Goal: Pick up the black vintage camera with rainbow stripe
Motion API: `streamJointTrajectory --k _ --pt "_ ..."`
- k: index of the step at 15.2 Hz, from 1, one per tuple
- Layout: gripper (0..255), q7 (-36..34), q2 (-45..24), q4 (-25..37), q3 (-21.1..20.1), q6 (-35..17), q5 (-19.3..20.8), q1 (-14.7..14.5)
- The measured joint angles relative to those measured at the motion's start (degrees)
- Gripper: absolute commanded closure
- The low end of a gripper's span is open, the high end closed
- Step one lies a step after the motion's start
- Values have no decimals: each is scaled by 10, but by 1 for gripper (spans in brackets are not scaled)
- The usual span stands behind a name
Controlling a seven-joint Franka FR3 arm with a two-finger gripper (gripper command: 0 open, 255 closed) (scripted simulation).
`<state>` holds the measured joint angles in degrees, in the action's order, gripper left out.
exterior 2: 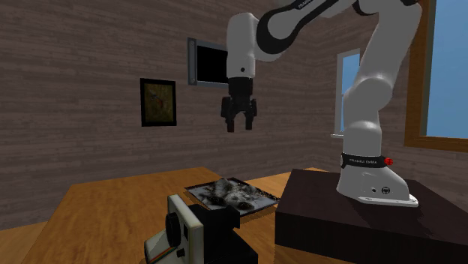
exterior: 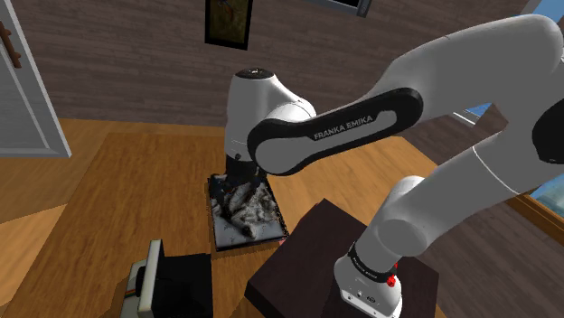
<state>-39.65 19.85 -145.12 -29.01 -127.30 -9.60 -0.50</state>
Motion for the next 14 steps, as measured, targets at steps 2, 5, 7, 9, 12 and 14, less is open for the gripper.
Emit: streamJointTrajectory --k 2,5,7,9,12,14 --pt "0 -52 -45 25 -28 -20 15 7" --pt "0 -134 -124 56 -62 -61 58 21" --pt "0 -197 -179 87 -78 -77 100 24" --pt "0 -261 -239 120 -82 -93 150 21" --pt "0 -353 -326 174 -70 -106 223 -6" --pt "0 -403 -376 214 -53 -107 259 -30"
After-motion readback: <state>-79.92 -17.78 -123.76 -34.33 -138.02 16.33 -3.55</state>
